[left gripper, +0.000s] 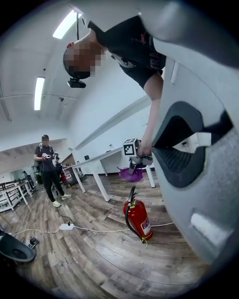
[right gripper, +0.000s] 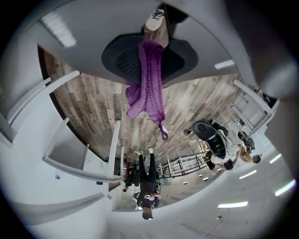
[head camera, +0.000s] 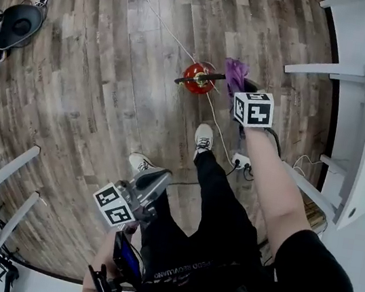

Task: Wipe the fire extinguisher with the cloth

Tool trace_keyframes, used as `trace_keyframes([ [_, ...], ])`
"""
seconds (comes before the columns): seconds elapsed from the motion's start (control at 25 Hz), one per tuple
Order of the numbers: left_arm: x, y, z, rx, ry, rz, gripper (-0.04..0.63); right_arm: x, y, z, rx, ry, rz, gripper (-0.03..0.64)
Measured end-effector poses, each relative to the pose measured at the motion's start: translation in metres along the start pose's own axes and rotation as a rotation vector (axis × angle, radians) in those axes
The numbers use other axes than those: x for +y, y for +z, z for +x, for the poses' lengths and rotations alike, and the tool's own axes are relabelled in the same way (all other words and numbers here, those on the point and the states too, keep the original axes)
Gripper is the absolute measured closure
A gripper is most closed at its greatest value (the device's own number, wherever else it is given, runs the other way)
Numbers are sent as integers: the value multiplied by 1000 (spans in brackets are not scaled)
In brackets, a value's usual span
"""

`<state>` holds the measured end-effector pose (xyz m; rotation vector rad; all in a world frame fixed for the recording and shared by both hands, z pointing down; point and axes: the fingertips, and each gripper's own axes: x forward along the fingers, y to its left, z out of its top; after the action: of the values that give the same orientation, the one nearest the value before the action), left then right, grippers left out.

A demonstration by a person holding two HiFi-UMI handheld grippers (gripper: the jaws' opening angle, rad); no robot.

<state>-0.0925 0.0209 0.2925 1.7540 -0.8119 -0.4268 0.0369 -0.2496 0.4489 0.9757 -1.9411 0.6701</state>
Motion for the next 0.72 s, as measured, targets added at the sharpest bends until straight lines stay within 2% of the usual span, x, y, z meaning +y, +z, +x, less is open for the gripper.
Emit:
trace_keyframes([
  [0.2,33,-13,-9,46,-84,28,597,-9,-9,38,15,-130,-9,541],
  [0.36,56,-30,-27,44,-151,-3,598,9,-21,61,54,-194,-123,541],
  [0.56,83,-59,-37,38,-209,-45,597,29,-28,79,42,-206,-167,543],
  [0.72,115,-65,-38,-31,-205,-46,597,61,-31,93,3,-154,-235,543],
])
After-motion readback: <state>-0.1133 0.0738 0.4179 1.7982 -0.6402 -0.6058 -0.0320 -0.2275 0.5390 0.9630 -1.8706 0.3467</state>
